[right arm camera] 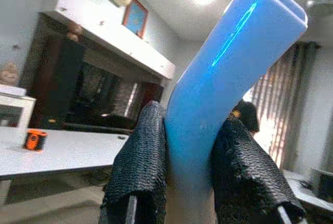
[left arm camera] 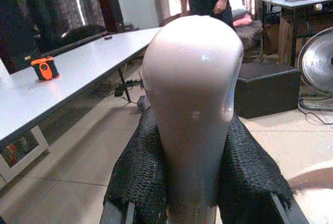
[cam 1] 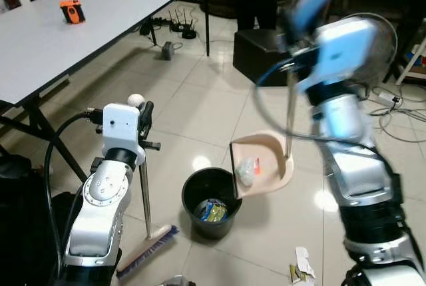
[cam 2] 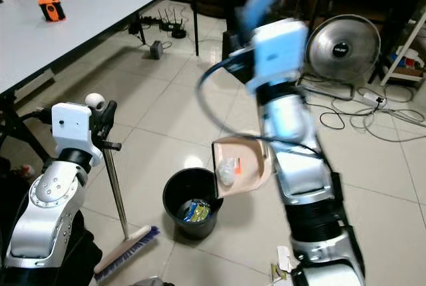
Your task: Sweep floor
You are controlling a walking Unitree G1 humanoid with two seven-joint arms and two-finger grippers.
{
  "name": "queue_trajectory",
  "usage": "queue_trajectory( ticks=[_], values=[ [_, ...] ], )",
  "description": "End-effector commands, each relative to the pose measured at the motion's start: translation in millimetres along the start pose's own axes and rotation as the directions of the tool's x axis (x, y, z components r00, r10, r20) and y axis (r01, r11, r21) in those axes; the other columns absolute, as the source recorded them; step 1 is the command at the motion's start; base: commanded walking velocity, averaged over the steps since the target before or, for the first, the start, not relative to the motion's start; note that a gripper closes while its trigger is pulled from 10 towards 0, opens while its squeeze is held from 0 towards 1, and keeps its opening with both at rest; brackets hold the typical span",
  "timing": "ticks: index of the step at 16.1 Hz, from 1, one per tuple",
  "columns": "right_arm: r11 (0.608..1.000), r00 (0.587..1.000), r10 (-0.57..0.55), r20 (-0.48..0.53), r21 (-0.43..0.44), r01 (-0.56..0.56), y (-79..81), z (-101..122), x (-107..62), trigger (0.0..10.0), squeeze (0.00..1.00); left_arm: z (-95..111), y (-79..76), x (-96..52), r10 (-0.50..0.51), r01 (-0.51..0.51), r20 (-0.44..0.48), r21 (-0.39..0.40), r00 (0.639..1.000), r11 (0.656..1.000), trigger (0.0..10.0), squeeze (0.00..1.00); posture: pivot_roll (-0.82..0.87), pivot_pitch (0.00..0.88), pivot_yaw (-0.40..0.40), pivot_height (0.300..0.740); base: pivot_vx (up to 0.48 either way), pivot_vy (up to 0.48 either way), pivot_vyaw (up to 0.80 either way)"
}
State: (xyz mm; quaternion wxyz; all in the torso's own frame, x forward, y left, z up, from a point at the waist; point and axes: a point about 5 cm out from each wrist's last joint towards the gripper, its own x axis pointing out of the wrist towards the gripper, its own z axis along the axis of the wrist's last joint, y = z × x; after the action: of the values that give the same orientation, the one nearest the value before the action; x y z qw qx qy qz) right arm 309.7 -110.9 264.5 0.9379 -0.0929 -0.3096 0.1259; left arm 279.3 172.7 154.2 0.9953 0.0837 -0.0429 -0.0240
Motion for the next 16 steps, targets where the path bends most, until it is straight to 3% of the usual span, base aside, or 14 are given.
queue_trajectory(
  ticks=[1,3,8,12,16],
  values=[
    [1.0,0.998,0.027,0.06,-0.001,-0.027,6.2,8,1.7,10.0,0.0,8,1.3,0.4,0.002,-0.003,0.039,0.02,0.999,1.0,10.0,0.0,0.02,0.0,0.024,0.74,0.0,0.0,0.0],
    [0.995,0.993,0.099,0.07,-0.002,-0.099,23.5,7,-1.2,10.0,0.0,9,0.6,0.0,-0.002,0.001,0.039,0.025,0.999,1.0,10.0,0.0,0.03,0.0,0.024,0.74,0.0,0.0,0.0],
    [0.985,0.985,0.165,0.055,-0.052,-0.162,31.8,4,-3.9,10.0,0.0,9,-0.3,0.2,-0.006,0.005,0.038,0.03,0.999,1.0,10.0,0.0,0.02,0.0,0.026,0.74,0.0,0.0,0.0],
    [0.987,0.989,0.136,0.052,-0.093,-0.131,18.8,5,-1.8,10.0,0.0,7,-3.9,0.8,-0.025,0.024,0.02,0.029,1.0,0.999,10.0,0.0,0.02,0.0,0.025,0.74,0.0,0.0,0.0],
    [0.983,0.999,-0.031,0.036,-0.18,0.037,-21.3,14,-3.6,10.0,0.0,7,-7.0,1.5,-0.047,0.047,0.021,0.009,0.999,0.999,10.0,0.0,0.01,0.0,0.031,0.74,0.0,0.0,0.0]
  ],
)
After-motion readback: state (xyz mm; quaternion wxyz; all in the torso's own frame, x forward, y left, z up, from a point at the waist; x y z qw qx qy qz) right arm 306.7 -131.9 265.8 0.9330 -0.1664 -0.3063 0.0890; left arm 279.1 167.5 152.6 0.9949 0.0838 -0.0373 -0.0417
